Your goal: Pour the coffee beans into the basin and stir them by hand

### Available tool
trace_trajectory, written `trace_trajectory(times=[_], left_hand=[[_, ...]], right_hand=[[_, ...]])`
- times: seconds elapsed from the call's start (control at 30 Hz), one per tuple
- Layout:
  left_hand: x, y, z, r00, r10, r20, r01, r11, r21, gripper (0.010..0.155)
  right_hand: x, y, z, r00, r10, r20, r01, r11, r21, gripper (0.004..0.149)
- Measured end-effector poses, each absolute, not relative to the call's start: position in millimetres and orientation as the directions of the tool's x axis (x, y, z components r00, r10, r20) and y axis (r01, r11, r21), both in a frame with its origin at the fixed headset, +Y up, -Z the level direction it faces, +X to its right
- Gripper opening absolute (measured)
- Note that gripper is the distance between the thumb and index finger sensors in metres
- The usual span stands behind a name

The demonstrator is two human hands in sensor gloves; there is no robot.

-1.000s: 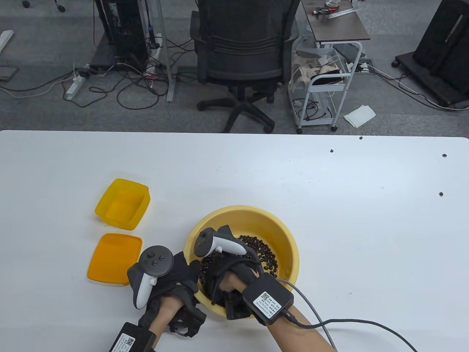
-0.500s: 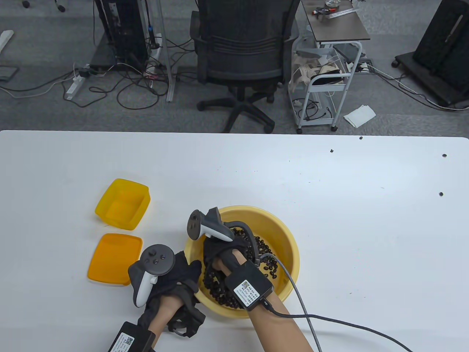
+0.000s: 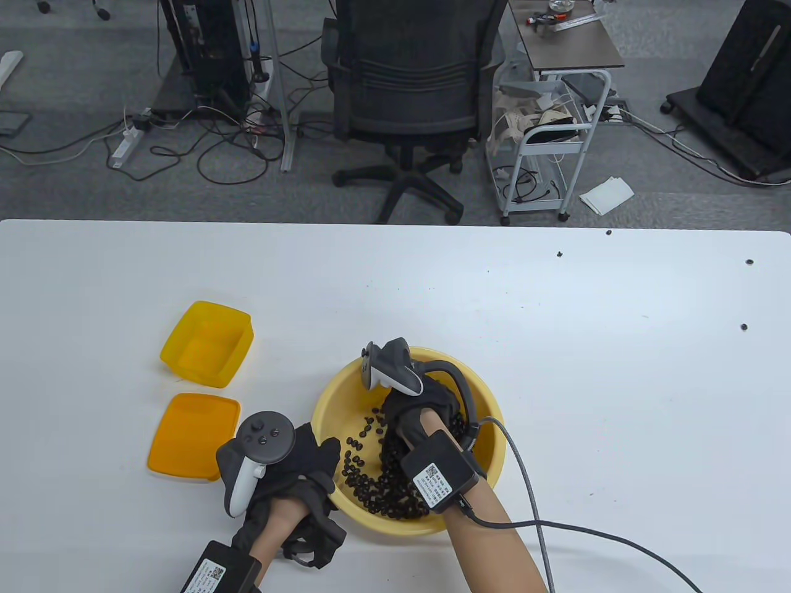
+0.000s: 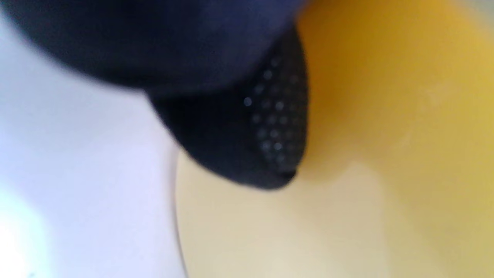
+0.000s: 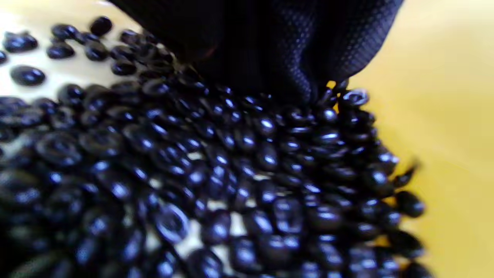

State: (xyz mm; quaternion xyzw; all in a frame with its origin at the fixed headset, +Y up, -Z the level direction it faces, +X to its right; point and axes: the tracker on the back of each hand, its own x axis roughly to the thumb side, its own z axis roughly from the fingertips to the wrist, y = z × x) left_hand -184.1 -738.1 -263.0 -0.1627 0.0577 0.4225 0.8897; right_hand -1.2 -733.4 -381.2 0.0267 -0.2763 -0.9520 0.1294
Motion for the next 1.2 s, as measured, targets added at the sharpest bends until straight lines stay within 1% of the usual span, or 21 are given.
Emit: trace_trajectory(times=[0.2,0.33,0.5,0.63,0.77,0.9,1.03,1.2], left_hand=[[-184,-738,-263,0.637,0.732,-0.243,-0.771,0.594,-0.231,0.066],[-184,-738,-263,0.641,0.727,-0.245,-0.767,0.6,-0.227,0.066],[-184,-739,-262,0.642,0.726,-0.248,-0.767,0.603,-0.219,0.066],[-184,-738,-262,0.651,0.719,-0.243,-0.759,0.616,-0.211,0.066],[-183,-738,-261,0.66,0.711,-0.242,-0.751,0.628,-0.203,0.066],[-183,-738,-261,0.662,0.71,-0.241,-0.75,0.63,-0.202,0.066],[-182,-738,-261,0.662,0.71,-0.241,-0.75,0.631,-0.2,0.066],[-182,-738,-261,0.662,0.711,-0.239,-0.75,0.63,-0.204,0.066]], right_hand=[[17,-733,-371,-0.968,-0.25,0.021,0.203,-0.729,0.654,0.048],[27,-734,-360,-0.979,-0.201,0.032,0.161,-0.667,0.727,0.048],[26,-738,-339,-0.99,-0.118,0.078,0.133,-0.584,0.801,0.046],[21,-737,-322,-0.99,-0.062,0.125,0.138,-0.552,0.822,0.046],[13,-736,-306,-0.987,0.039,0.159,0.115,-0.524,0.844,0.047],[2,-736,-297,-0.98,0.077,0.184,0.118,-0.519,0.847,0.048],[-14,-735,-291,-0.97,0.12,0.21,0.123,-0.502,0.856,0.048],[-33,-735,-293,-0.965,0.17,0.2,0.091,-0.498,0.862,0.049]])
